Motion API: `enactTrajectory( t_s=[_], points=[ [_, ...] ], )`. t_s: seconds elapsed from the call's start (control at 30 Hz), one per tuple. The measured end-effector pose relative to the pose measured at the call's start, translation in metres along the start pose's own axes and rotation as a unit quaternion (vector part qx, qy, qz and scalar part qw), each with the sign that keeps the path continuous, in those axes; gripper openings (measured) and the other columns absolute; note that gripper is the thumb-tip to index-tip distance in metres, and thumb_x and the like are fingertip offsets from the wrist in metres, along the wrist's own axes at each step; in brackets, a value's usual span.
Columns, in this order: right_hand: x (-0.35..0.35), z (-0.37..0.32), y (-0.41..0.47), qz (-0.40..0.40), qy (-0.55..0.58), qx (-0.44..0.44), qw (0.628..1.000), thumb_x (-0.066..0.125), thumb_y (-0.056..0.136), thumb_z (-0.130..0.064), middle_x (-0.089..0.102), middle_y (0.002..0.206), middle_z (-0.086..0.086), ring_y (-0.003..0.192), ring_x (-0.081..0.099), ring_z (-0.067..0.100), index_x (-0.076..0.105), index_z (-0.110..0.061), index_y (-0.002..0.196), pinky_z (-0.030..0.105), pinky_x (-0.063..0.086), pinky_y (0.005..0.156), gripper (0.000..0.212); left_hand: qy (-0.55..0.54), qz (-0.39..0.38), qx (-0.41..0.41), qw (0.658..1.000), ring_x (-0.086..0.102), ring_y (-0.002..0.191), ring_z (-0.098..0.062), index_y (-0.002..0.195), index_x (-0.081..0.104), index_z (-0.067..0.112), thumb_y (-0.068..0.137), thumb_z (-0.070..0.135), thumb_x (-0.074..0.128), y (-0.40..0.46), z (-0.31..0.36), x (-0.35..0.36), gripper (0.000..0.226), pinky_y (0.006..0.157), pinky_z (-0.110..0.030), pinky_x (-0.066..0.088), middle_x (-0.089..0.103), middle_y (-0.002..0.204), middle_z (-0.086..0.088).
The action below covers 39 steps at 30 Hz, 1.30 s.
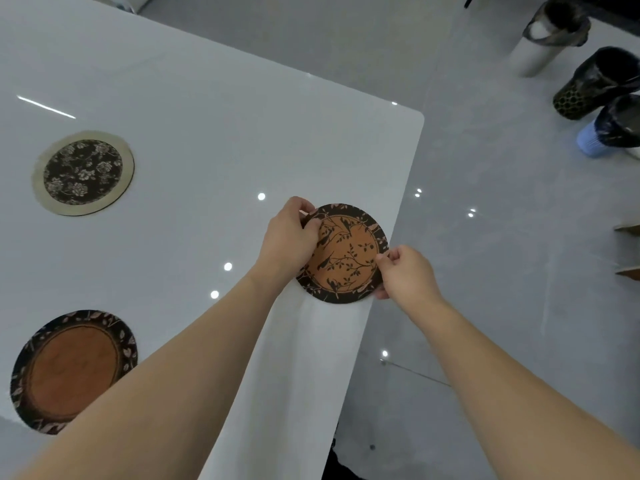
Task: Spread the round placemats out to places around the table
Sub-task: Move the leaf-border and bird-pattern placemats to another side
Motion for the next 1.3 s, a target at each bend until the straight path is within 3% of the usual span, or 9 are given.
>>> enactTrajectory(
  t_s=[0.1,0.2,0.3,0.4,0.53,0.73,0.97,1.2,1.3],
  points=[
    [-0.001,0.0,0.005,-0.026,-0.024,-0.003,0.999,0.05,0.097,-0.029,0.07,0.074,0.013,0.055,0.07,0.023,0.054,-0.013,0.081,0.034,0.061,0.053,0.023,0.012,0.025,0.001,1.0,0.055,0.078,0.0,0.115,0.054,0.027,0.096,0.029,0.05,0.005,-0.004,0.012,0.02,0.056,-0.015,0.038,0.058,0.096,0.011],
    [-0.006,0.0,0.01,-0.063,-0.043,-0.019,0.997,0.05,0.097,-0.028,0.071,0.07,0.015,0.055,0.07,0.024,0.057,-0.012,0.081,0.036,0.061,0.052,0.024,0.005,0.048,0.0,0.999,0.059,0.089,-0.008,0.117,0.055,0.025,0.096,0.026,0.048,0.005,-0.005,0.022,0.021,0.062,-0.015,0.042,0.059,0.099,0.009],
    [-0.013,-0.001,0.02,-0.117,-0.058,-0.013,0.991,0.052,0.096,-0.029,0.07,0.067,0.014,0.05,0.066,0.022,0.055,-0.014,0.076,0.03,0.057,0.048,0.025,-0.003,0.081,-0.02,0.996,0.059,0.105,-0.022,0.116,0.06,0.025,0.095,0.026,0.05,0.01,-0.003,0.031,0.023,0.084,-0.036,0.053,0.062,0.105,0.002],
    [-0.016,-0.001,0.032,-0.146,-0.067,-0.012,0.987,0.054,0.094,-0.03,0.068,0.064,0.014,0.05,0.062,0.024,0.053,-0.014,0.069,0.035,0.056,0.055,0.03,0.045,0.132,0.002,0.99,0.054,0.108,-0.025,0.114,0.063,0.022,0.095,0.023,0.051,0.01,0.0,0.038,0.023,0.094,-0.048,0.048,0.063,0.105,0.004],
    [-0.019,0.003,0.045,-0.183,-0.088,-0.035,0.979,0.058,0.092,-0.031,0.07,0.063,0.013,0.051,0.067,0.026,0.053,-0.013,0.068,0.04,0.059,0.057,0.03,0.125,0.171,0.037,0.977,0.053,0.103,-0.023,0.112,0.064,0.023,0.094,0.025,0.052,0.016,-0.002,0.043,0.022,0.093,-0.043,0.042,0.066,0.105,0.002],
    [-0.025,0.005,0.056,-0.195,-0.12,-0.067,0.971,0.064,0.088,-0.036,0.073,0.065,0.01,0.059,0.072,0.026,0.052,-0.014,0.066,0.04,0.062,0.059,0.033,0.176,0.163,0.079,0.968,0.05,0.104,-0.023,0.113,0.062,0.021,0.095,0.024,0.05,0.023,-0.009,0.045,0.022,0.092,-0.036,0.03,0.064,0.109,0.001],
    [-0.03,0.009,0.063,-0.224,-0.12,-0.03,0.967,0.066,0.084,-0.045,0.072,0.068,0.006,0.062,0.068,0.019,0.057,-0.015,0.07,0.037,0.059,0.066,0.035,0.191,0.171,0.094,0.962,0.049,0.101,-0.023,0.113,0.06,0.018,0.096,0.021,0.048,0.018,-0.01,0.049,0.021,0.09,-0.034,0.029,0.062,0.106,0.0],
    [-0.03,0.011,0.072,-0.223,-0.148,-0.041,0.963,0.067,0.079,-0.053,0.073,0.067,-0.006,0.063,0.067,0.011,0.056,-0.018,0.073,0.026,0.053,0.052,0.037,0.242,0.172,0.104,0.949,0.048,0.096,-0.025,0.115,0.058,0.016,0.097,0.02,0.046,0.017,-0.01,0.052,0.023,0.088,-0.036,0.033,0.058,0.104,-0.003],
    [-0.031,0.013,0.077,-0.225,-0.167,-0.048,0.959,0.068,0.074,-0.06,0.071,0.073,-0.005,0.066,0.065,0.011,0.058,-0.02,0.076,0.028,0.051,0.056,0.041,0.282,0.193,0.103,0.934,0.045,0.097,-0.026,0.122,0.056,0.018,0.096,0.021,0.043,0.017,-0.011,0.056,0.029,0.089,-0.037,0.034,0.053,0.111,-0.006]
  ],
)
Point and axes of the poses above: each hand's wrist, its own y-axis towards the middle knuckle, its own x-axis out of the palm, z = x × y, the point moved 1 cm from there along y, towards the middle knuckle
